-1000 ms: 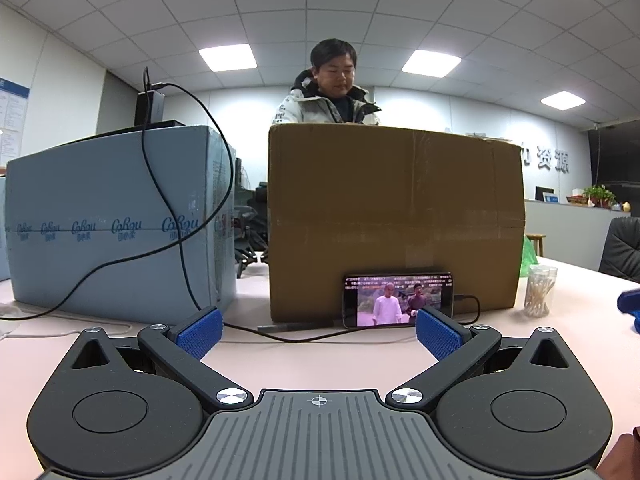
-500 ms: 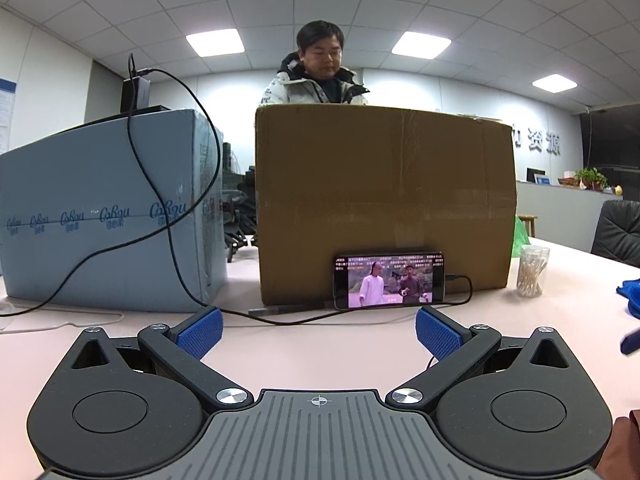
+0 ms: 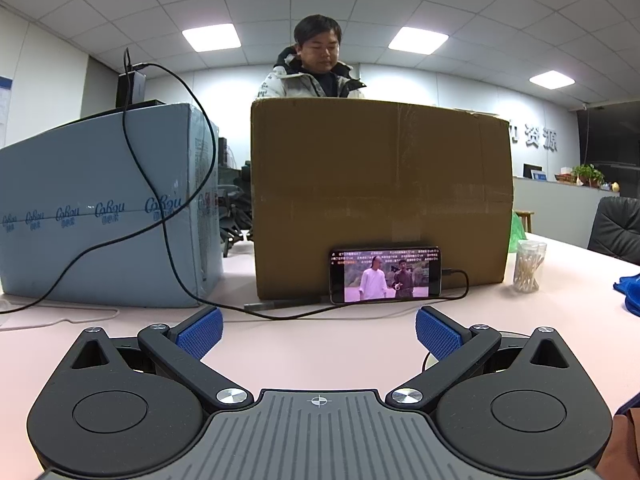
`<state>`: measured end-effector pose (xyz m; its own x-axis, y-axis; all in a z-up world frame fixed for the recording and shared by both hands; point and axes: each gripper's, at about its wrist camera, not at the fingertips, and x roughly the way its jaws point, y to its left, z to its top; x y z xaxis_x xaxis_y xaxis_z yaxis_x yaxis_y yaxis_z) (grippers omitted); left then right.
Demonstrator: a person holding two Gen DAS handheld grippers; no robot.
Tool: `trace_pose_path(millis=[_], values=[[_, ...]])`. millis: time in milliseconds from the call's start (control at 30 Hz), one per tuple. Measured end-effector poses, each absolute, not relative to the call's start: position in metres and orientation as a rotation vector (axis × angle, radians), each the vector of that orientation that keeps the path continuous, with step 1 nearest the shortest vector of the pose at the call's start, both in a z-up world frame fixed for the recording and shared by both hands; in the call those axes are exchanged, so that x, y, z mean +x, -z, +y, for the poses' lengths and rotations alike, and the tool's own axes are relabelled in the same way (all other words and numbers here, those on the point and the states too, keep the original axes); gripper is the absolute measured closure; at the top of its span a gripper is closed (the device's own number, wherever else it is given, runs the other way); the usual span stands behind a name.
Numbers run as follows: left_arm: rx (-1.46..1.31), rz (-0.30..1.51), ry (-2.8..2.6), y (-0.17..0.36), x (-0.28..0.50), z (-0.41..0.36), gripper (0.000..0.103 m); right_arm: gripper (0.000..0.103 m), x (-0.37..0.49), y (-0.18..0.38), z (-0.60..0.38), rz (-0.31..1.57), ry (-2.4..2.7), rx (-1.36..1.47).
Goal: Clean bowl
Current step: 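Grasp the brown cloth on the table with the right gripper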
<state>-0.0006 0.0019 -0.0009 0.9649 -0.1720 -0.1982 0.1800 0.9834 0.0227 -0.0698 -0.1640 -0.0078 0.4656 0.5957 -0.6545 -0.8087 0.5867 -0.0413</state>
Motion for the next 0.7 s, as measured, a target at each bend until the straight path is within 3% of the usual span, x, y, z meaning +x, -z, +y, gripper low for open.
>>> trace_pose_path(millis=[167, 367, 467, 700], values=[[0.037, 0.2, 0.178, 0.001, 0.0, 0.003, 0.0, 0.035, -0.068, 0.006, -0.163, 0.671, -0.906, -0.354], [0.037, 0.201, 0.18, 0.001, 0.001, 0.003, 0.0, 0.063, -0.076, 0.001, -0.158, 0.666, -0.952, -0.382], [0.036, 0.202, 0.181, 0.001, 0.001, 0.003, 0.0, 0.084, -0.078, -0.002, -0.155, 0.652, -0.951, -0.397], [0.031, 0.212, 0.184, 0.002, 0.003, 0.003, 0.0, 0.087, -0.083, -0.028, -0.157, 0.486, -0.888, -0.372]])
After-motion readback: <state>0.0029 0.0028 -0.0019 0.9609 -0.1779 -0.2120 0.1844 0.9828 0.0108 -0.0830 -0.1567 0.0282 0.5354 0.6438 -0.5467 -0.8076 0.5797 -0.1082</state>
